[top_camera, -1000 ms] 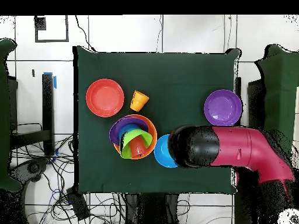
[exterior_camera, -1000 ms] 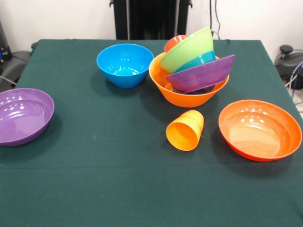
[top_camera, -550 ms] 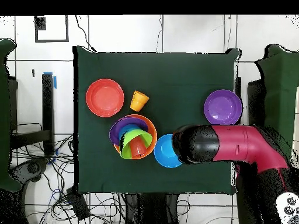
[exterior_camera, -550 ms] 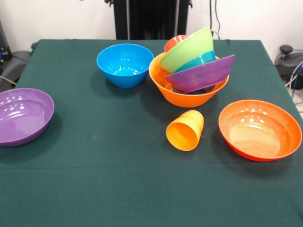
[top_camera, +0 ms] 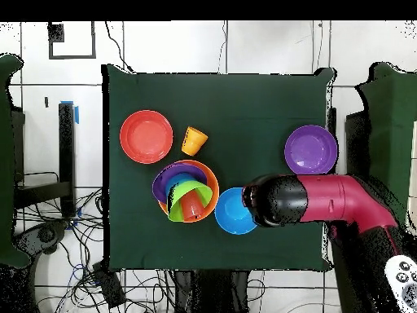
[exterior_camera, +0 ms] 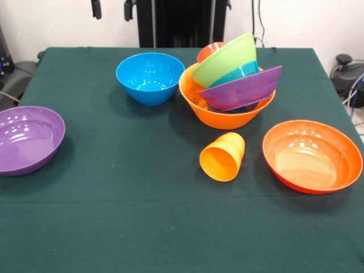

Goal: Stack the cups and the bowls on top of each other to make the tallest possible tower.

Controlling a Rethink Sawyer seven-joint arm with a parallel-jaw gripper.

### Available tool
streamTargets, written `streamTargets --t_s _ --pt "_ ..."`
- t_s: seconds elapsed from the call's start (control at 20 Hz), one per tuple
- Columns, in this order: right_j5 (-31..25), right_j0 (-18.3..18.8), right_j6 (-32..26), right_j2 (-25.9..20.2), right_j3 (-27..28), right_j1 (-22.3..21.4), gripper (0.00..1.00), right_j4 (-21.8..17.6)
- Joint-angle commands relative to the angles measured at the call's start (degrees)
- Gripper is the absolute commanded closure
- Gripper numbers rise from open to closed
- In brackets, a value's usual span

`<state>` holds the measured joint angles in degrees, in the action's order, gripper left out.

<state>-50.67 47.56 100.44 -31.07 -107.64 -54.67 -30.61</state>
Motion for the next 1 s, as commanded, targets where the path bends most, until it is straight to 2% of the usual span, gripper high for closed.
streamTargets --t_s 0.05,0.45,1.0 --pt "4.0 1.06 -11.62 -4.31 0.27 3.05 0.0 -3.48" --pt "3.68 2.95 -11.05 -6.23 0.69 4.15 0.0 -2.97" --pt "2.45 5.18 -13.45 -8.02 2.53 6.73 0.0 -6.07"
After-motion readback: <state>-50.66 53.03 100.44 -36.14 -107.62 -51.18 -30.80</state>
